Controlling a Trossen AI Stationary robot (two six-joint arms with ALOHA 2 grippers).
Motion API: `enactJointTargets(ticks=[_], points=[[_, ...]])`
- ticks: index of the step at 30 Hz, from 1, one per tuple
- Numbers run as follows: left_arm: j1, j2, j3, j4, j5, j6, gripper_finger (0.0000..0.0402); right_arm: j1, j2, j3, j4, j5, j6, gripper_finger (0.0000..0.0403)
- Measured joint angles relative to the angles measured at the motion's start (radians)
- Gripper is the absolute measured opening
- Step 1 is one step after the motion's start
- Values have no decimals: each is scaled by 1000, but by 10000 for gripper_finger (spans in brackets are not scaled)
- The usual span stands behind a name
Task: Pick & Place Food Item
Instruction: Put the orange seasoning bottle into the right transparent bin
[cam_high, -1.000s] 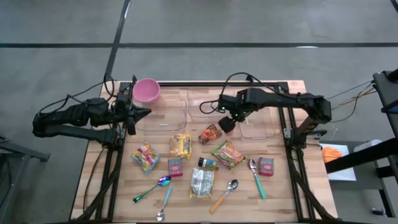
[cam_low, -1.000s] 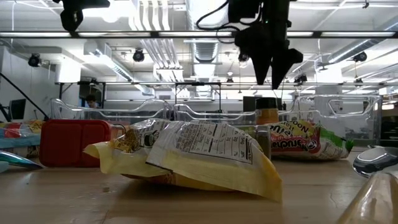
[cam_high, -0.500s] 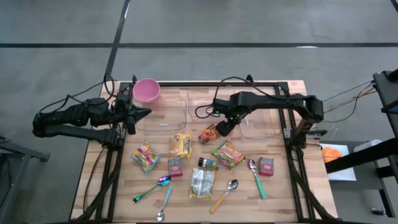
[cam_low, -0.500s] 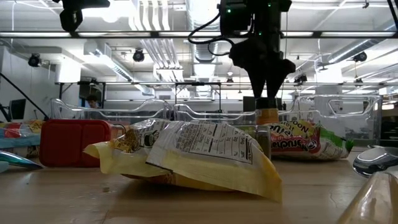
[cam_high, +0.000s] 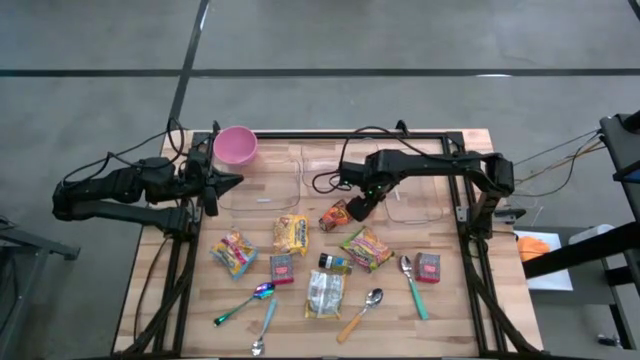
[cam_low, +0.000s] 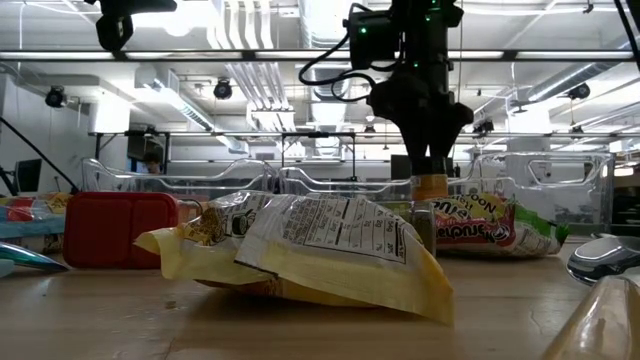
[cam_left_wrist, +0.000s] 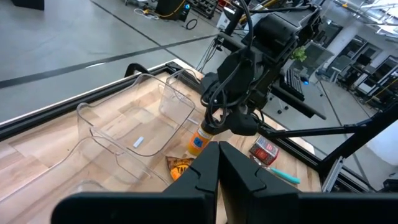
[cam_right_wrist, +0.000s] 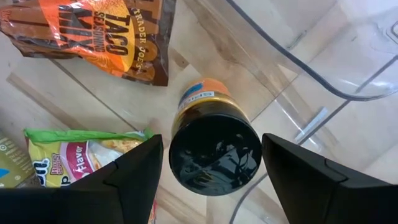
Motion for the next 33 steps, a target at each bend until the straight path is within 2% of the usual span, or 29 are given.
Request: enactJointTargets(ticks=[4,9,23,33], points=[[0,0,0,0,0,0,18,0,1,0,-15,3,0,255],[0,0,0,0,3,3,18,0,2,0,-23,8,-8,194],[0,0,0,0,3,3,18,17,-10,3,-23,7,-16,193],[0,0,0,0,4,3,18,67,-145,86,-72,-43,2,193]])
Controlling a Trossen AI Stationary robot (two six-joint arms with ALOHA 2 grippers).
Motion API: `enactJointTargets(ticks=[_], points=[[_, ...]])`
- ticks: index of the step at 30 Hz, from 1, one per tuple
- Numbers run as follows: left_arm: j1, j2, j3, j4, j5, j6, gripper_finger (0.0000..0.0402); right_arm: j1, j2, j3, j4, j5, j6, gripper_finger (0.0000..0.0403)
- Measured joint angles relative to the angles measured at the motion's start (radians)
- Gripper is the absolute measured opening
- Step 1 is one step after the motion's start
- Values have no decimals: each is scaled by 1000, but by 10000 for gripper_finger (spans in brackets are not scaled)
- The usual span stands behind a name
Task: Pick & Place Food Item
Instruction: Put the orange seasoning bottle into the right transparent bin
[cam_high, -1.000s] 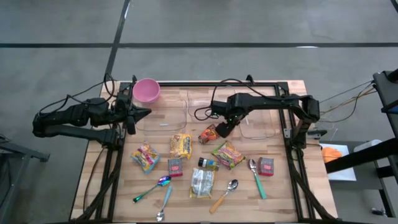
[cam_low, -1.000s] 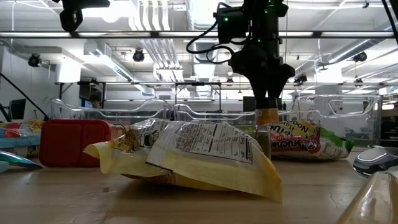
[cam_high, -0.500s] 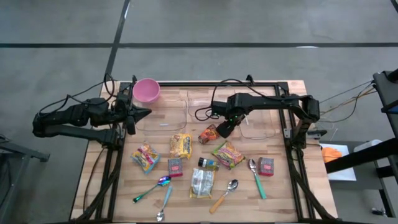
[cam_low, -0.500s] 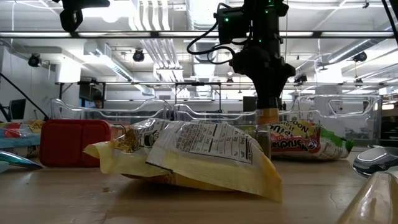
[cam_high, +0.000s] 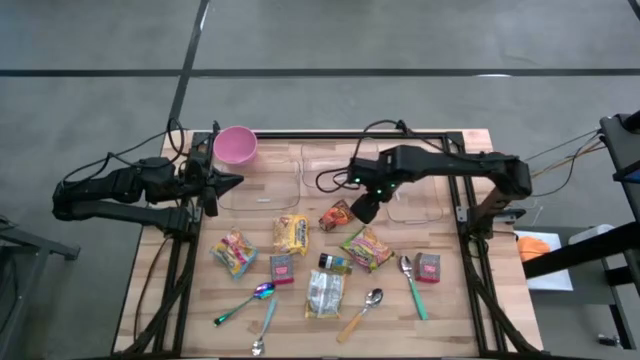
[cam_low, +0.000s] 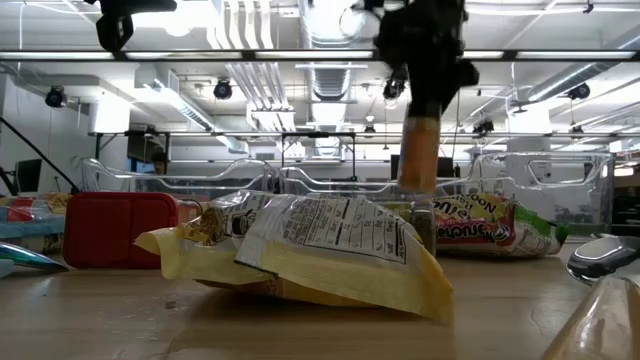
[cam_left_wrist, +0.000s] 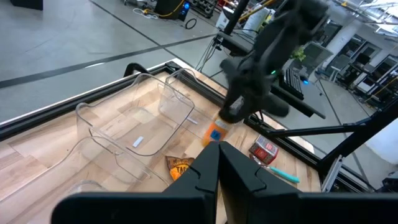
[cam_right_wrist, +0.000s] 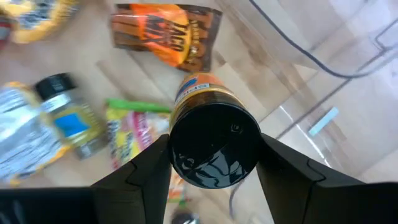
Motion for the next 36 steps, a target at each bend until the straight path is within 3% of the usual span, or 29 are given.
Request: enactJointTargets(ticks=[9,15,20,28,36], points=[[0,0,0,-3,0,0,18,5,-146,51,-111,2,24,193],[0,0,0,-3,0,0,18,-52,-189,78,-184,80,13,193],[0,0,0,-2,0,0,18,-161,-176,79,-283,111,-72,193],[0,0,0,-5,15,-8,18,-344,-144,57,-286,134,-261,193],[0,0,0,-11,15,-8,18,-539,-167,-94,-190,118,-391,193]])
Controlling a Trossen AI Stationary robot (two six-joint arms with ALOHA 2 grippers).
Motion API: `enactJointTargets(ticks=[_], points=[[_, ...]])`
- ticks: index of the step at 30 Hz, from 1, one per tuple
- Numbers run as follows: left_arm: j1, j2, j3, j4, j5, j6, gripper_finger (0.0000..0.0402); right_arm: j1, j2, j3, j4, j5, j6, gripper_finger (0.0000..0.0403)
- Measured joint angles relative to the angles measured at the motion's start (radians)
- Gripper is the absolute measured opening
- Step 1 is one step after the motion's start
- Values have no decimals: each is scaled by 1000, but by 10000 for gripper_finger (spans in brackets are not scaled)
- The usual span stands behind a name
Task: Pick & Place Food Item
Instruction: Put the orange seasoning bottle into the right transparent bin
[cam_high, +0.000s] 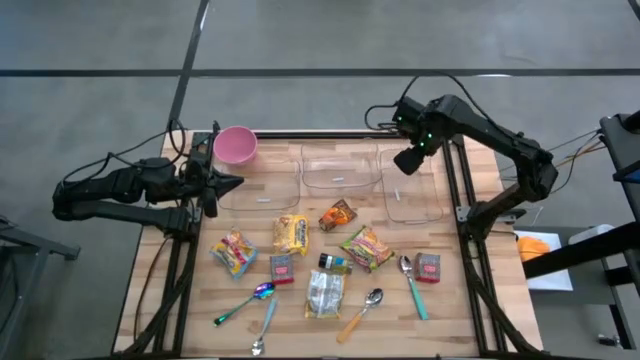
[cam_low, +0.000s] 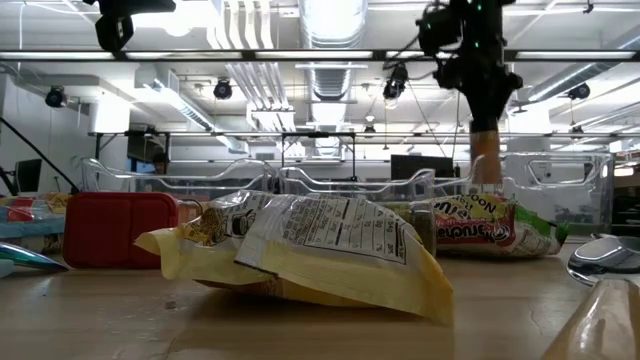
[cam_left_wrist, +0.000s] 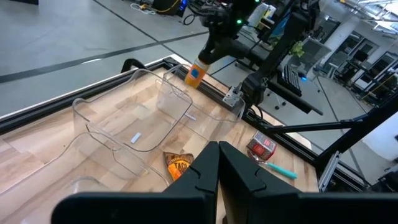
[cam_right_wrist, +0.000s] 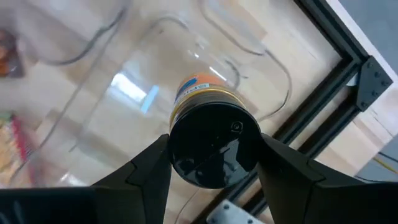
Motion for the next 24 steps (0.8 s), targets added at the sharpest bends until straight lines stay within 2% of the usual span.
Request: enactJointTargets(ticks=[3,9,16,24], points=[[0,0,0,0,0,0,18,-42,-1,-48,71,-42,-22,193],[0,0,0,0,0,-17,18,-69,8,-157,150,-41,-64,193],[0,0,0,-1,0,-18,18,-74,7,-250,231,10,-73,193],[0,0,0,-8,0,-19,18,-74,7,-308,329,12,-74,193]])
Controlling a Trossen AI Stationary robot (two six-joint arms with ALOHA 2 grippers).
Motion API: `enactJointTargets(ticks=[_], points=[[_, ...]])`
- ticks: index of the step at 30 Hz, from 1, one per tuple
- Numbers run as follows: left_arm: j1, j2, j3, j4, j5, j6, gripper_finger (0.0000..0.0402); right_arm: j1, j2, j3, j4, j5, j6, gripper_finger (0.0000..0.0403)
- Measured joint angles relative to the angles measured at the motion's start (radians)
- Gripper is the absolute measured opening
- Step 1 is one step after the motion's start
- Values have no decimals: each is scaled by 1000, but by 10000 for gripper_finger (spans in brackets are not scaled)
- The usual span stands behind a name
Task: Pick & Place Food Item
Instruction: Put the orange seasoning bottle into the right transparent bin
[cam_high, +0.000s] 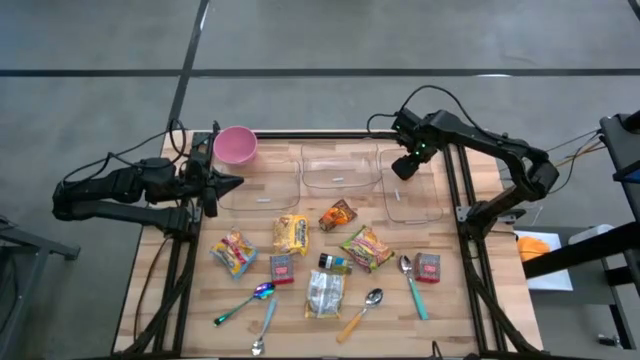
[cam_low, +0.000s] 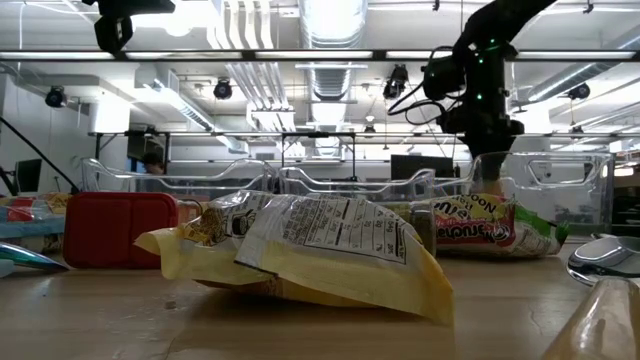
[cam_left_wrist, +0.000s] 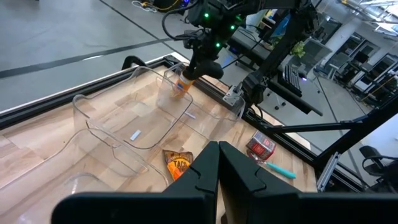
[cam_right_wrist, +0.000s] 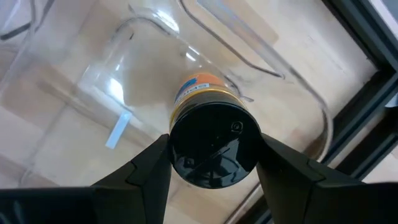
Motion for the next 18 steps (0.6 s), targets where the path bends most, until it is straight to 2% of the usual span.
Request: enactJointTargets(ticks=[10,18], points=[[0,0,0,-5,0,-3,18,-6,-6,-27,21,0,-13,194],[0,0,0,-5,0,-3,18,-15,-1,-7,19,-19,-25,250]])
